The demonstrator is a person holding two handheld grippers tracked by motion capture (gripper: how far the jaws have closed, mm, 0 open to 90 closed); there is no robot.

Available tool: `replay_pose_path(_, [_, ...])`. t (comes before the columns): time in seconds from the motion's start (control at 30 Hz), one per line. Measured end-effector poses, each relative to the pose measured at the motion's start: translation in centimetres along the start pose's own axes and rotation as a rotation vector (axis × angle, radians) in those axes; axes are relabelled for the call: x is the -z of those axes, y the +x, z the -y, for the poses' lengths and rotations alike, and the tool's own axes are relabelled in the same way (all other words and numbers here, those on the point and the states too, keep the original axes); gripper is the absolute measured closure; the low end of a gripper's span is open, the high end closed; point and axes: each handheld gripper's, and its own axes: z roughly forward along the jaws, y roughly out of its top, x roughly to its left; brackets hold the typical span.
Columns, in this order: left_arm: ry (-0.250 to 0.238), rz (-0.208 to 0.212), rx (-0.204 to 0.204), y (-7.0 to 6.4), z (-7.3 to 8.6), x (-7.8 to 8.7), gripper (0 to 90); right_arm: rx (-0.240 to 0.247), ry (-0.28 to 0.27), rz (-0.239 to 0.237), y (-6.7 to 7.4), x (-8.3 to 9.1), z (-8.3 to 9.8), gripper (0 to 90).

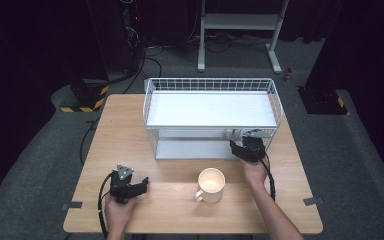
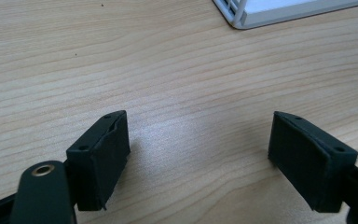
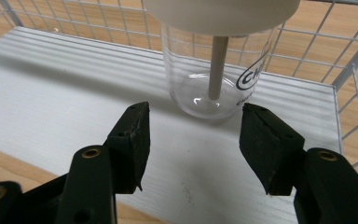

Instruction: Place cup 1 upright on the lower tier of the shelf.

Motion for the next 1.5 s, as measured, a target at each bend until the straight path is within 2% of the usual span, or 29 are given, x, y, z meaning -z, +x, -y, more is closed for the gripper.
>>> replay_pose_path(0.07, [0.000,0.000,0.000,0.0,0.0,0.0,20.6,-0.009,-0.002,-0.004,0.0,0.2,0.0,42.7])
replay_pose_path(0.27, [0.001,0.001,-0.003,0.0,0.0,0.0,20.6,0.003,0.003,0.010,0.1,0.5,-0.1,41.2])
replay_pose_path(0.3, [-0.001,0.000,-0.003,0.0,0.0,0.0,20.6,-0.008,0.008,0.002,0.1,0.8,0.0,40.7])
replay_pose_path(0.43, [-0.001,0.000,-0.002,0.0,0.0,0.0,20.6,0.002,-0.005,0.002,-0.1,1.0,0.2,40.6])
replay_pose_path(0.83, [-0.001,0.000,-0.002,0.0,0.0,0.0,20.6,-0.011,-0.027,-0.023,-1.0,2.5,0.9,38.7])
replay_pose_path(1.27, [-0.001,-0.001,-0.002,0.0,0.0,0.0,20.7,0.002,-0.060,-0.041,-1.1,4.1,1.0,37.9])
replay_pose_path(1.4, [-0.001,-0.001,-0.002,0.0,0.0,0.0,20.7,-0.018,-0.077,-0.055,-1.3,4.7,1.2,37.8])
replay_pose_path(1.5, [-0.001,-0.001,-0.002,0.0,0.0,0.0,20.7,-0.015,-0.082,-0.056,-1.5,5.0,1.4,37.7])
